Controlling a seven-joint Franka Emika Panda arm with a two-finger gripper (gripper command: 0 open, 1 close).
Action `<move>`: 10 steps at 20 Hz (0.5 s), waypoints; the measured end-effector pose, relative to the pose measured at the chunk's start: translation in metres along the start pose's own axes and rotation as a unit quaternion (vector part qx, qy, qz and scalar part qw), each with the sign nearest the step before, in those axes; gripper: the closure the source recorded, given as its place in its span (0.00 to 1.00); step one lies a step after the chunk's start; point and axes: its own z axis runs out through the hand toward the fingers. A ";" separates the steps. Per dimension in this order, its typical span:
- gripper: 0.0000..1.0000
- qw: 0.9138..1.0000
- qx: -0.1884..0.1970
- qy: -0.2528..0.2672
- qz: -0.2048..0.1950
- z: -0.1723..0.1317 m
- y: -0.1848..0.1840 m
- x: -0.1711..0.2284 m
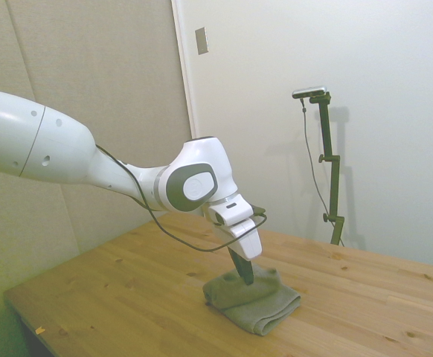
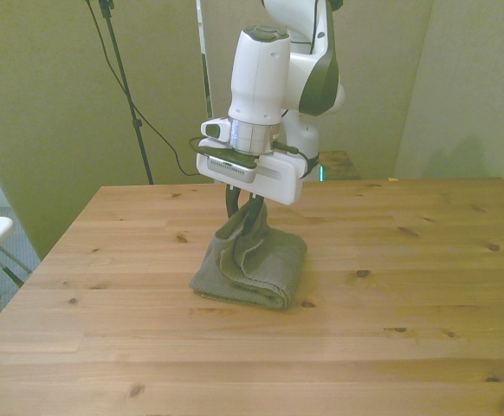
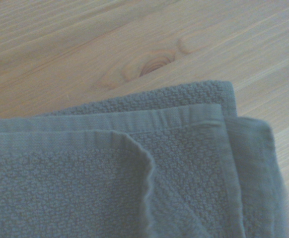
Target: Fold the towel
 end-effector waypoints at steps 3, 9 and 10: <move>0.00 1.000 -0.001 -0.001 0.002 0.000 0.003 0.001; 0.00 1.000 0.010 -0.005 -0.021 -0.019 0.020 -0.015; 0.00 1.000 0.014 -0.005 -0.027 -0.026 0.024 -0.021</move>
